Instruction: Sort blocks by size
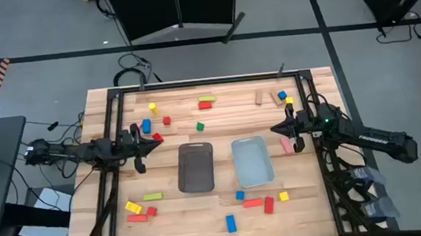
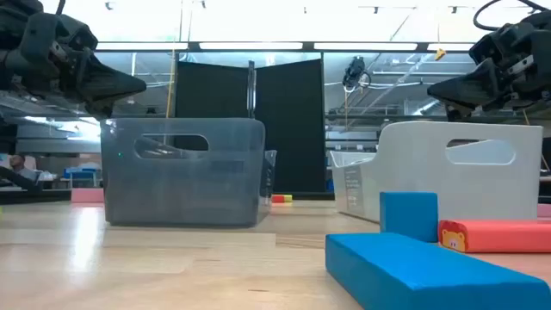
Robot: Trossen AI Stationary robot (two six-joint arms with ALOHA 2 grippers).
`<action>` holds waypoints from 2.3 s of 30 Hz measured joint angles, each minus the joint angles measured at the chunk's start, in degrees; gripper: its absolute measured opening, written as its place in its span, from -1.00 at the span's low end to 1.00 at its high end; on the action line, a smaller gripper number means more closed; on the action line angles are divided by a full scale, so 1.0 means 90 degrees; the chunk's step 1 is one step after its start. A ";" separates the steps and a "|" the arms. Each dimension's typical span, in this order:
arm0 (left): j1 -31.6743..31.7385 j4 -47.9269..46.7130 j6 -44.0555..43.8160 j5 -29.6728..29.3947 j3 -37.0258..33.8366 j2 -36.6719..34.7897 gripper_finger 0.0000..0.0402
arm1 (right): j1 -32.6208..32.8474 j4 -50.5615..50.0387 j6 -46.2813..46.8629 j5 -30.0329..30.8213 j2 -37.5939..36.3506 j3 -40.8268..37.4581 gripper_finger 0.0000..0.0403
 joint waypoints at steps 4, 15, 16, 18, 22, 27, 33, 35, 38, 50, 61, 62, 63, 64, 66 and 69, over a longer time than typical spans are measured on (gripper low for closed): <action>0.0001 0.0002 0.0000 0.0000 0.0002 0.0000 -0.88 | -0.0002 0.0001 0.0000 0.0002 0.0000 0.0001 -0.85; 0.0001 0.0000 -0.0001 -0.0001 0.0001 -0.0001 -0.88 | -0.0002 0.0002 0.0000 0.0002 0.0000 0.0002 -0.85; 0.0001 0.0002 0.0001 0.0000 0.0000 0.0000 -0.88 | -0.0002 0.0000 0.0000 0.0002 0.0002 0.0002 -0.85; 0.0000 0.0000 -0.0001 -0.0001 0.0002 -0.0001 -0.88 | -0.0002 0.0002 0.0000 0.0000 0.0000 0.0002 -0.85; 0.0001 0.0000 0.0001 0.0000 0.0000 0.0000 -0.88 | -0.0002 0.0002 -0.0002 0.0000 0.0000 0.0002 -0.85; 0.0001 0.0002 0.0000 0.0000 0.0002 -0.0001 -0.88 | -0.0002 0.0000 0.0000 0.0002 0.0000 0.0002 -0.85; 0.0001 0.0002 -0.0001 -0.0002 0.0002 0.0000 -0.88 | -0.0002 0.0000 0.0000 0.0002 0.0002 0.0002 -0.85; 0.0001 0.0093 0.0001 -0.0001 0.0000 0.0000 -0.88 | -0.0002 0.0002 -0.0002 0.0002 0.0000 0.0002 -0.85; 0.0001 0.0304 -0.0001 0.0000 0.0001 -0.0002 -0.88 | 0.0000 0.0025 0.0000 0.0000 0.0002 0.0002 -0.85; 0.0001 0.2099 -0.0707 -0.0002 0.0002 0.0002 -0.88 | 0.0089 0.1549 0.3317 0.0355 0.0092 0.0086 -0.85; 0.0001 0.1942 -0.1191 -0.0726 0.0000 0.0850 -0.88 | 0.0848 -0.3698 0.3125 0.1307 0.1660 0.2027 -0.96; 0.0001 0.1996 -0.1188 -0.0829 0.0002 0.0982 -0.88 | 0.0991 -0.4095 0.3247 0.1786 0.1880 0.2263 -0.96; 0.0001 0.2068 -0.1169 -0.0947 0.0001 0.1108 -0.88 | 0.1125 -0.4509 0.3319 0.2152 0.2096 0.2519 -0.96; 0.0001 0.2160 -0.1165 -0.1028 0.0002 0.1239 -0.88 | 0.1245 -0.4948 0.3464 0.2513 0.2343 0.2753 -0.96; 0.0001 0.2310 -0.1189 -0.1083 0.0000 0.1479 -0.88 | 0.1425 -0.5990 0.4111 0.3145 0.2865 0.3088 -0.96; 0.0001 0.2506 -0.1217 -0.1307 0.0002 0.1845 -0.87 | 0.1698 -0.6612 0.5210 0.3403 0.3561 0.3172 -0.96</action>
